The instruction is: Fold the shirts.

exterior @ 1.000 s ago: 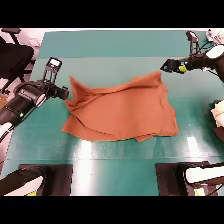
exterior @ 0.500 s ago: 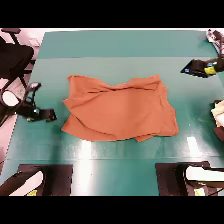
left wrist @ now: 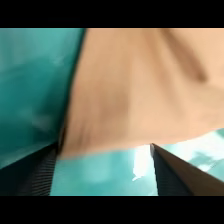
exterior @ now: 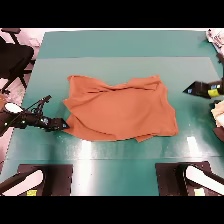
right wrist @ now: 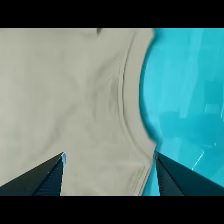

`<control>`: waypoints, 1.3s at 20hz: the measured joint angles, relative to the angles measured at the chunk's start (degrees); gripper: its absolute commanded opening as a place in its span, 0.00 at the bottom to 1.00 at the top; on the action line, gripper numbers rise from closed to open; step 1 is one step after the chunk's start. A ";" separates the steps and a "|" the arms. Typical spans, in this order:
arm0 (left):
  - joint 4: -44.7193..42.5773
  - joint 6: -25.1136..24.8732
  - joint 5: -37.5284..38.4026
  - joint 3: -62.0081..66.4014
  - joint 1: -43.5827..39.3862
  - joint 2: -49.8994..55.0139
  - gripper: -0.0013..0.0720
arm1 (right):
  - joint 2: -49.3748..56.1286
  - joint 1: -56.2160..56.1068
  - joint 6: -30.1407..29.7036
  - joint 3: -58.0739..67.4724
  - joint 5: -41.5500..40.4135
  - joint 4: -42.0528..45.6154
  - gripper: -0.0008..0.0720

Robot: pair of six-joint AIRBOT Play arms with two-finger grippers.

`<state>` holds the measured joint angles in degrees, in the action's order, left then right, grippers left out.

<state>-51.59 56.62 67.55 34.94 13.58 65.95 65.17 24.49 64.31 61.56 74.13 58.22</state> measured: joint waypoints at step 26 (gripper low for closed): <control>4.13 -7.10 2.84 4.28 0.26 4.55 0.04 | 9.03 5.92 -5.64 -24.55 -0.39 -7.65 0.04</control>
<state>-47.46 49.52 70.39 39.22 13.85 70.50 74.19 30.41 58.67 37.01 73.73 50.57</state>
